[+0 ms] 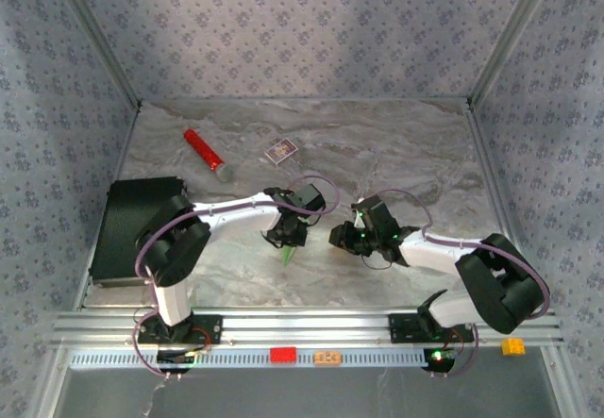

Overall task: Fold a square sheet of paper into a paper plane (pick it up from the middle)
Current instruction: Move the paper plane to the center of the table.

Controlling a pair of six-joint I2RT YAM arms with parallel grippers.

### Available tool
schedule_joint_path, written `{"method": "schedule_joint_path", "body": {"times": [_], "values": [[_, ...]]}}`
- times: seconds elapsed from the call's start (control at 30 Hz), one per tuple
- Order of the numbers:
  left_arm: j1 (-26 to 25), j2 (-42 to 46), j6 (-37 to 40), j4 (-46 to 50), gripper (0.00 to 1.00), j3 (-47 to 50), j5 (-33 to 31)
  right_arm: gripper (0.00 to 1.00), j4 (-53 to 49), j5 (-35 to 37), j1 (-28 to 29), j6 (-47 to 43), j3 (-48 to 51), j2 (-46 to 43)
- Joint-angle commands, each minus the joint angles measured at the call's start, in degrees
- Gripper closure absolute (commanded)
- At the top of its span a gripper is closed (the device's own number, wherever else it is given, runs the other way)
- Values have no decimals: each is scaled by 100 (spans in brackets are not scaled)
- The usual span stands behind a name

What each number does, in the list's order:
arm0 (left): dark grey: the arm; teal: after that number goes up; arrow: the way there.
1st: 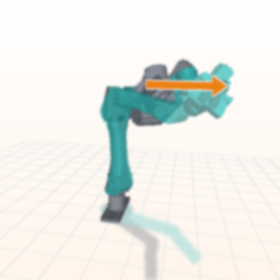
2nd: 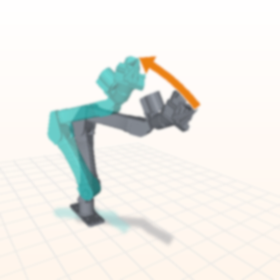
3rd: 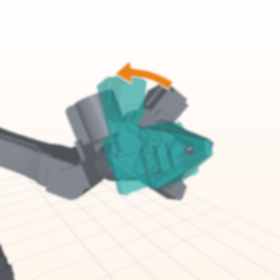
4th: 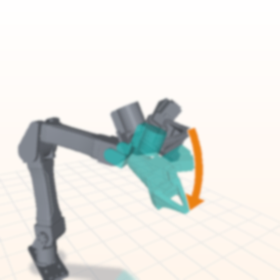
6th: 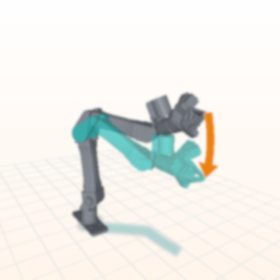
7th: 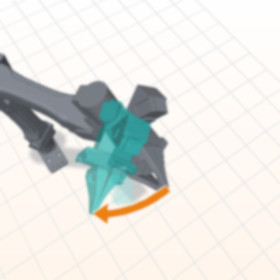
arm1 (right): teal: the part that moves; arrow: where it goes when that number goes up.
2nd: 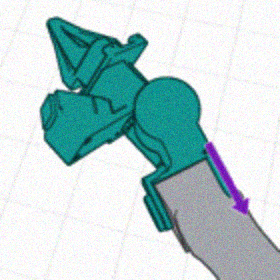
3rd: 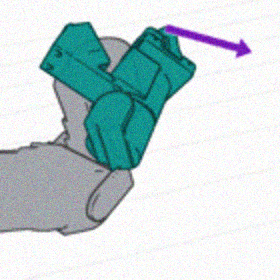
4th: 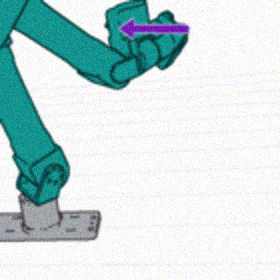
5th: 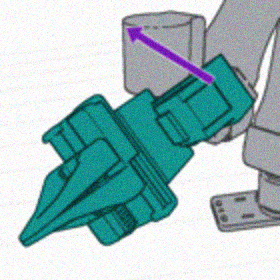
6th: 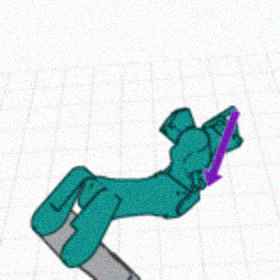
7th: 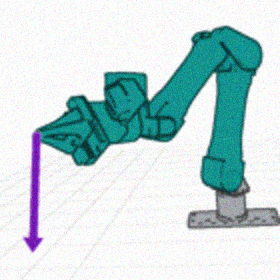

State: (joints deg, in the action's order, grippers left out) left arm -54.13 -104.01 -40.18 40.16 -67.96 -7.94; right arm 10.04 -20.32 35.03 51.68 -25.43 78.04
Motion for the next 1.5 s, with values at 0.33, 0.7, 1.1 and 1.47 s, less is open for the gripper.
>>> {"method": "schedule_joint_path", "body": {"times": [0.33, 0.7, 1.1, 1.47], "values": [[-28, -155, -48, -90, 87, 19, 99, 74, -38, 87, 19, 38, -102, -65], [-29, -173, -66, -96, 86, 121, 16, 74, -29, 81, 31, 40, -102, -65], [-1, -282, -219, -619, 80, 348, 214, 74, -293, 179, 17, -28, -155, -419], [-1, -512, -835, -628, 73, -80, 133, 70, -918, 414, -274, -203, 49, -1369]]}}
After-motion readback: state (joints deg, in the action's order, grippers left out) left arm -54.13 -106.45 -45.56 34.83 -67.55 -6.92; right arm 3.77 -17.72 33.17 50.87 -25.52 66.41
